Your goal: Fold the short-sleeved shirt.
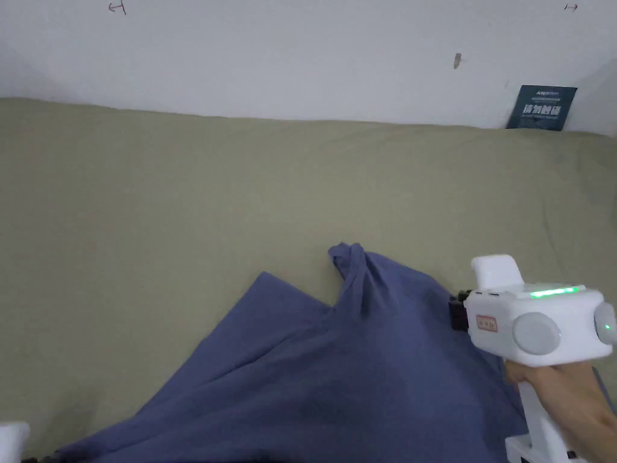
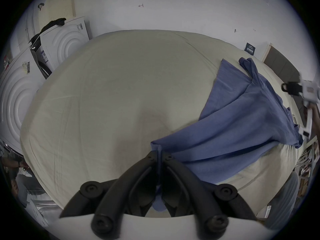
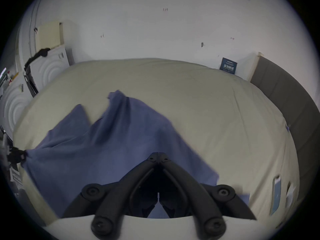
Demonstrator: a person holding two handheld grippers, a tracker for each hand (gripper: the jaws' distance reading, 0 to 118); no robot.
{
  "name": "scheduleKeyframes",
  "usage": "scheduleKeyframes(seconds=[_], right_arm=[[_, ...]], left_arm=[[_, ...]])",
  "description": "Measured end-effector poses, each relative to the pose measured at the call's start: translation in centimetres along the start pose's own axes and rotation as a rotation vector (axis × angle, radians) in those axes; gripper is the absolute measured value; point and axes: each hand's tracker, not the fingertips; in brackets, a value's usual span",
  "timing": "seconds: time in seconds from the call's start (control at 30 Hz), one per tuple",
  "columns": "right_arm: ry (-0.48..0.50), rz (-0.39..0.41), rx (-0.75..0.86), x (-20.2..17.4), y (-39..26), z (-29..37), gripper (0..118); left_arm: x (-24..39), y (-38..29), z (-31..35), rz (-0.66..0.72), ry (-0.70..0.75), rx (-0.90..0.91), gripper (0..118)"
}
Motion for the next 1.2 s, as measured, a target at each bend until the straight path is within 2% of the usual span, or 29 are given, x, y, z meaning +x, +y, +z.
scheduleKeyframes(seconds=[0.1,0.13,0.2,0.23,0.27,0.43,0.5,0.53,0.57,0.6,0.63,0.67,0.73,0.8,1.03,1.2], right_arm=[[-0.036,0.022,-0.042,1.3,3.0,-4.4,2],[-0.031,0.003,-0.059,1.9,3.8,-5.6,17],[0.004,-0.035,-0.163,2.8,4.7,-7.7,87],[0.01,-0.026,-0.205,2.8,4.8,-8.6,114],[0.012,-0.008,-0.174,2.7,4.7,-9.0,115],[0.007,0.079,-0.251,1.0,3.6,-10.2,106],[0.001,0.063,-0.222,0.5,3.7,-9.5,99],[0.018,0.054,-0.222,0.3,3.8,-8.8,77],[0.074,0.037,-0.204,0.1,3.8,-8.3,52],[0.077,0.035,-0.19,-0.4,3.9,-7.5,9],[0.055,0.064,-0.18,-1.1,4.1,-6.7,3],[0.023,0.09,-0.142,-1.6,4.1,-5.7,3],[0.071,0.105,-0.171,-1.5,4.3,-3.4,3],[0.057,0.134,-0.113,-1.7,4.6,0.0,3],[0.06,0.105,0.145,1.1,7.5,15.6,3],[0.0,0.077,0.344,3.5,9.7,26.9,3]], left_arm=[[-0.1,0.1,0.1,0.034,-0.013,-0.001,3],[-0.2,0.0,0.0,0.034,-0.012,-0.001,3],[-0.1,0.0,0.0,0.027,-0.01,-0.008,3],[0.1,0.1,0.0,0.02,-0.003,-0.008,3],[0.1,0.1,-0.1,0.015,-0.002,-0.01,3],[0.1,0.2,-0.5,0.003,0.001,-0.018,3],[0.1,0.2,-0.6,0.009,-0.002,-0.022,3],[0.1,0.2,-0.6,0.011,-0.001,-0.023,3],[0.1,0.3,-0.6,0.011,-0.001,-0.025,3],[0.1,0.3,-0.6,0.013,0.0,-0.027,3],[0.1,0.5,-0.5,0.014,0.0,-0.029,3],[0.1,0.6,-0.3,0.015,0.0,-0.031,3],[0.0,0.8,-0.1,0.016,0.004,-0.031,3],[-0.1,1.2,0.5,0.019,0.011,-0.018,3],[0.4,7.1,7.5,0.076,-0.037,0.173,3],[2.8,13.7,13.9,-0.012,-0.001,0.321,3]])
